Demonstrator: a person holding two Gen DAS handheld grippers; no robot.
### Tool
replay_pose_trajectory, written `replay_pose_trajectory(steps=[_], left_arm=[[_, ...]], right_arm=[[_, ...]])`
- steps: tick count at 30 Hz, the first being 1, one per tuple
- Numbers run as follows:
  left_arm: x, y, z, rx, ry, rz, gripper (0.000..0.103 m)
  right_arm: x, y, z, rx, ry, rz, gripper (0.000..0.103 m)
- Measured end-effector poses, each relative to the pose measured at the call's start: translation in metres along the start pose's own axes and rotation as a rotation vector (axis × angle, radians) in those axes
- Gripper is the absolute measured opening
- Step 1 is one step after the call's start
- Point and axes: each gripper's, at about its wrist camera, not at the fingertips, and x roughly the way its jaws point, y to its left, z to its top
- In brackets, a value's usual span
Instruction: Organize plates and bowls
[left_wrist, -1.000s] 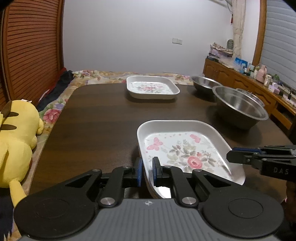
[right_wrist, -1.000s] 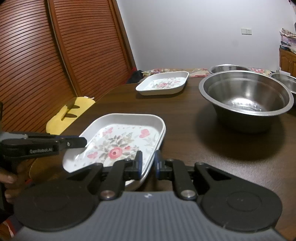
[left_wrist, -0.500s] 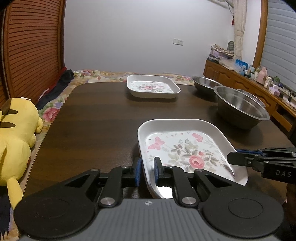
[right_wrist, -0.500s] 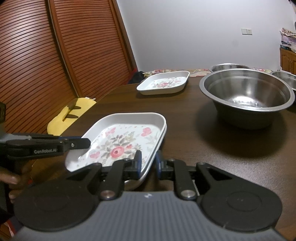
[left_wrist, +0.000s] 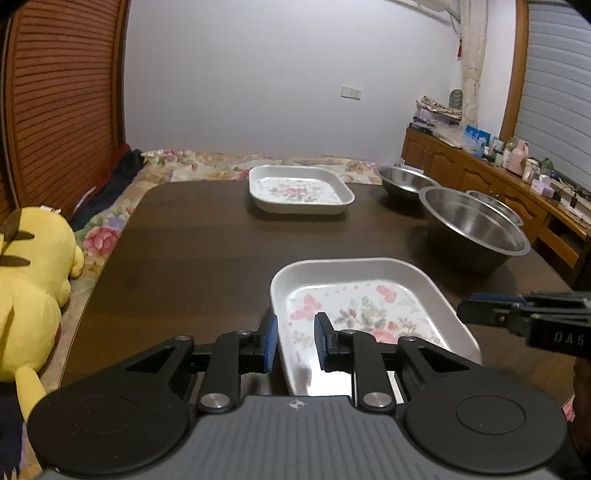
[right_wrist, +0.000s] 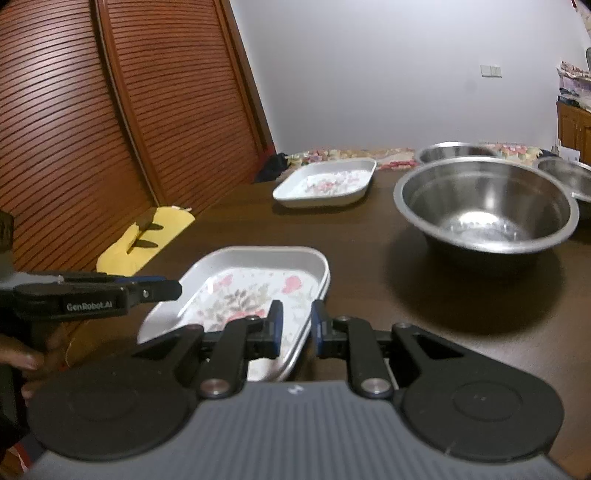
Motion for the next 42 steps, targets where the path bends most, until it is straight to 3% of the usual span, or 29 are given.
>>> replay_pose_trajectory(steps=[21, 31, 42], left_arm=[[0.007, -0.016, 0.053, 0.09, -0.067, -0.02, 0.024], [0.04, 0.003, 0.086, 0.095, -0.063, -0.017, 0.027], [0.087, 0.029, 0.123, 0.072, -0.037, -0.009, 0.037]], right_arm=[[-0.014, -0.002, 0.069, -0.095, -0.086, 0.003, 0.019], [0.019, -0.016, 0.117, -0.163, -0.029, -0.013, 0.019], [0.09, -0.042, 0.148, -0.164, 0.127, -0.025, 0.034]])
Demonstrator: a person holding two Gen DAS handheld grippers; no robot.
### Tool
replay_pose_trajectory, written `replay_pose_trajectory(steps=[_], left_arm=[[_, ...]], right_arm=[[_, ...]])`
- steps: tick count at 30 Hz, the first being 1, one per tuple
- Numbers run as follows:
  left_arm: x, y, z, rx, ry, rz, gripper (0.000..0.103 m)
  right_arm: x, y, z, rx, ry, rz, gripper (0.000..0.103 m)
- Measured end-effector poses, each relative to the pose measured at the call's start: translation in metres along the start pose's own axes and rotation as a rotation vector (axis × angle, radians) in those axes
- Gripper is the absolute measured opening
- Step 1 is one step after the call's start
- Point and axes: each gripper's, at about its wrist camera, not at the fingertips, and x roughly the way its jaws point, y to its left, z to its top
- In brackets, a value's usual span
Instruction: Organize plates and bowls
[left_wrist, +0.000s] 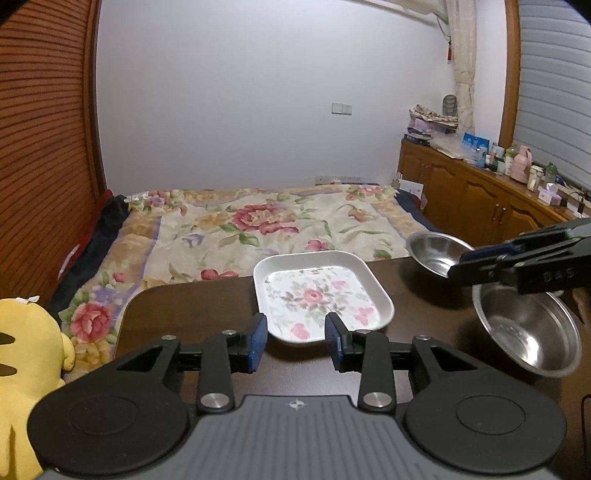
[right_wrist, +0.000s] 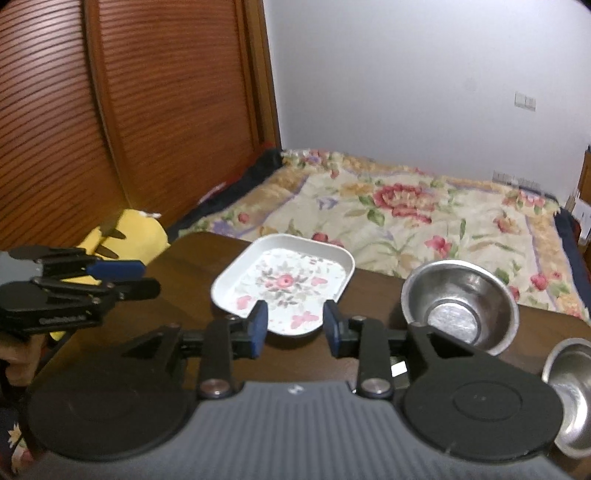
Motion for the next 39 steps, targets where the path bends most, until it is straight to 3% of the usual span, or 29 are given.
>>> replay_pose_trajectory(steps=[14, 27, 39], left_arm=[[0.073, 0.016, 0.013, -0.041, 0.068, -0.01, 0.037], [0.103, 0.03, 0.003, -0.083, 0.118, -0.009, 0.036], [0.111, 0.032, 0.001, -0.094, 0.14, -0.022, 0.018]], right_arm=[[0.074, -0.023, 0.013, 0.098, 0.152, 0.02, 0.034], [0.096, -0.031, 0.01, 0.108, 0.231, 0.017, 0.034], [0.108, -0.034, 0.012, 0.103, 0.273, 0.03, 0.021]])
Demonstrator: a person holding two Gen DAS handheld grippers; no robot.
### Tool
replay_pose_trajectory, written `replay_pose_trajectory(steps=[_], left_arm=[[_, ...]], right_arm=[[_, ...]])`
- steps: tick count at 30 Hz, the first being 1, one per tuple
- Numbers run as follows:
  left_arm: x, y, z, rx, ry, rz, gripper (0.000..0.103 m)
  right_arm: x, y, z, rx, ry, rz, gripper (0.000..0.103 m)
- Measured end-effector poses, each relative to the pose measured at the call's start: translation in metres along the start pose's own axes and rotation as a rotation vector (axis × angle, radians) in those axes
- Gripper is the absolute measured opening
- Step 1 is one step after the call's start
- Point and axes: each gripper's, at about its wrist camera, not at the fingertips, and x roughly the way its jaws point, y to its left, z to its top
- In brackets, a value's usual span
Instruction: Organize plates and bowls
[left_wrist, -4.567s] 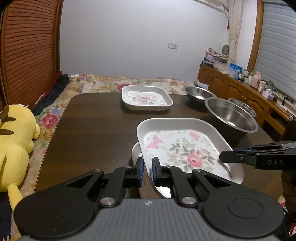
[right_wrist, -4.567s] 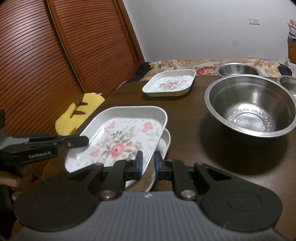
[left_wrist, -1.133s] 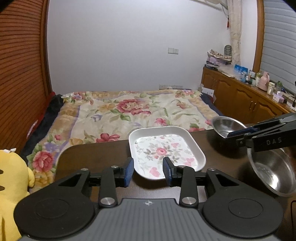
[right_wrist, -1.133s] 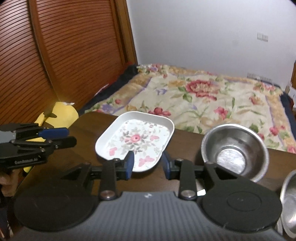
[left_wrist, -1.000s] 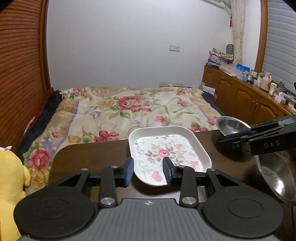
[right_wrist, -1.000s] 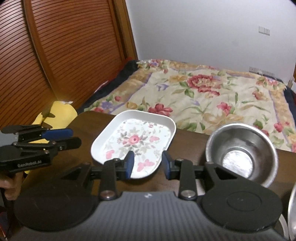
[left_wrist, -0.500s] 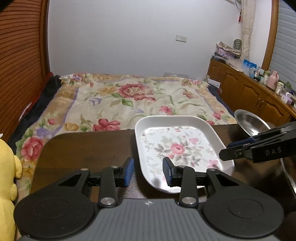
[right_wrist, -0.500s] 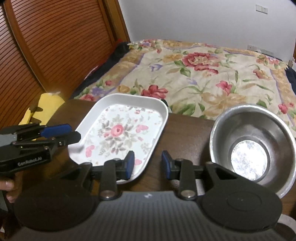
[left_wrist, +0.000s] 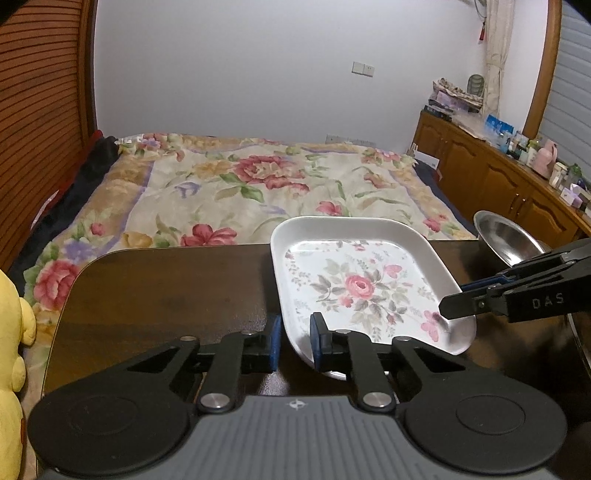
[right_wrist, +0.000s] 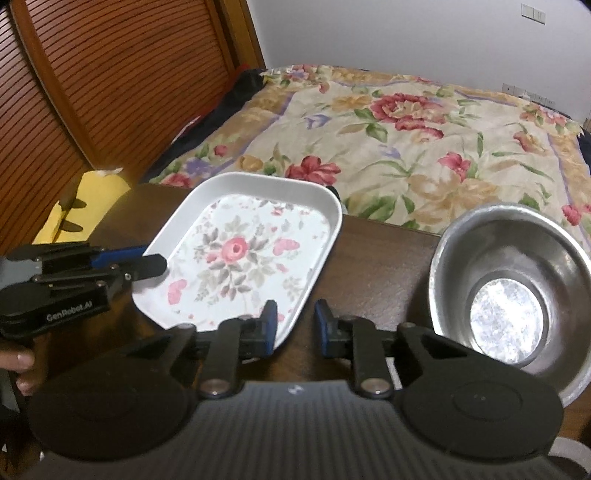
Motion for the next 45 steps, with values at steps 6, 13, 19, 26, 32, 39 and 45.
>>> replay_pose_trajectory(steps=[6, 13, 19, 26, 32, 39, 45], left_arm=[[0.004, 0.003, -0.002, -0.01, 0.014, -0.005, 0.015], [0.004, 0.002, -0.002, -0.015, 0.025, 0.0, 0.013], [-0.015, 0.002, -0.004, -0.027, 0.03, -0.01, 0.013], [-0.06, -0.007, -0.009, -0.039, -0.006, -0.023, 0.013], [-0.098, -0.023, -0.014, -0.034, -0.04, -0.026, 0.013], [-0.13, -0.037, -0.017, -0.029, -0.06, -0.02, 0.014], [-0.147, -0.042, -0.02, -0.037, -0.069, -0.021, 0.014]], right_arm=[[0.001, 0.0, -0.001, -0.011, 0.005, 0.011, 0.018], [0.001, 0.002, -0.001, -0.014, 0.01, 0.02, 0.014], [-0.011, 0.006, -0.005, -0.003, 0.006, 0.038, 0.014], [-0.045, 0.018, -0.015, 0.001, -0.02, 0.055, 0.014], [-0.077, 0.027, -0.028, -0.013, -0.053, 0.058, 0.014], [-0.1, 0.033, -0.038, -0.022, -0.07, 0.06, 0.014], [-0.116, 0.036, -0.043, -0.029, -0.092, 0.072, 0.014]])
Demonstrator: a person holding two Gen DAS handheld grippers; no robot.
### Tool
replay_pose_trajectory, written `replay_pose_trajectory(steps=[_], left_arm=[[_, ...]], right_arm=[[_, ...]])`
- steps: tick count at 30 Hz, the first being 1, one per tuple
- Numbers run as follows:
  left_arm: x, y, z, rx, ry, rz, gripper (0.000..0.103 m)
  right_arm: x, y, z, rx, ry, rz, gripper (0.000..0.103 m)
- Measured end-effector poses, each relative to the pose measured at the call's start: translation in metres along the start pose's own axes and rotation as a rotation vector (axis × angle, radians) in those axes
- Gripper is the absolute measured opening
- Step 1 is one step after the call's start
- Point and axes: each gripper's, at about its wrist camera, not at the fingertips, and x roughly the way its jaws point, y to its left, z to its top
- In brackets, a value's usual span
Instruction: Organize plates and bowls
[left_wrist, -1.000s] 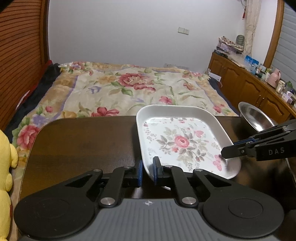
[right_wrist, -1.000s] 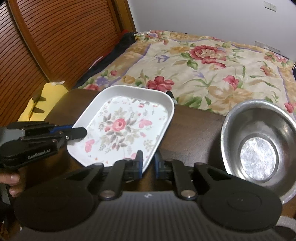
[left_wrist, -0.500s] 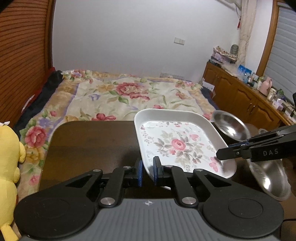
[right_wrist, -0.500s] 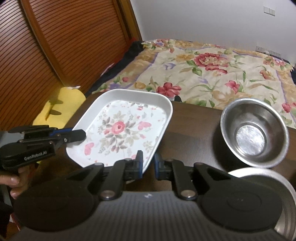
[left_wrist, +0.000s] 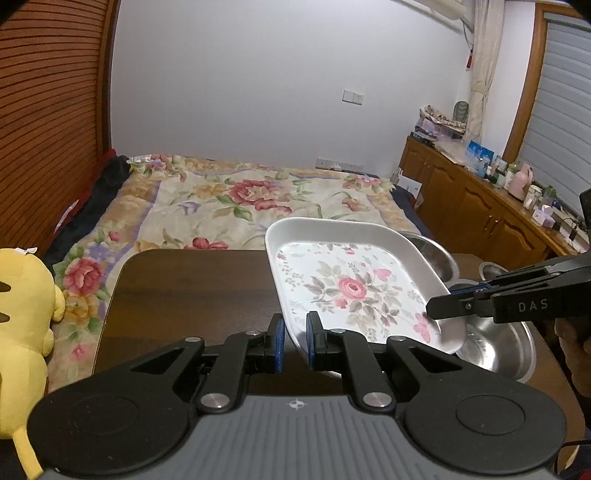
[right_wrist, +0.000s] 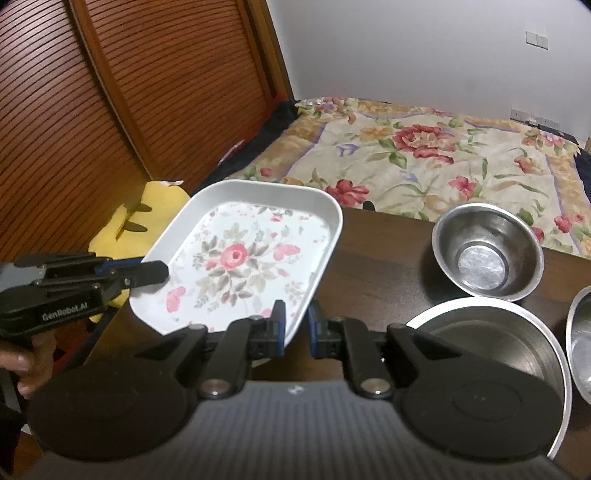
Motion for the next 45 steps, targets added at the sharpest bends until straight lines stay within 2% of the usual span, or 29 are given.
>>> replay_pose_trajectory(steps=[15, 34, 45], left_arm=[[-0.029, -0.008, -0.023, -0.012, -0.009, -0.01, 0.014], [-0.047, -0.018, -0.063, -0.034, 0.006, -0.014, 0.014], [-0.043, -0.016, -0.09, -0.056, 0.044, -0.017, 0.014]], right_arm=[[-0.026, 0.009, -0.023, -0.009, -0.016, 0.023, 0.014], [-0.027, 0.012, -0.077, 0.045, 0.011, 0.052, 0.014], [-0.024, 0.016, -0.099, 0.051, 0.022, 0.06, 0.014]])
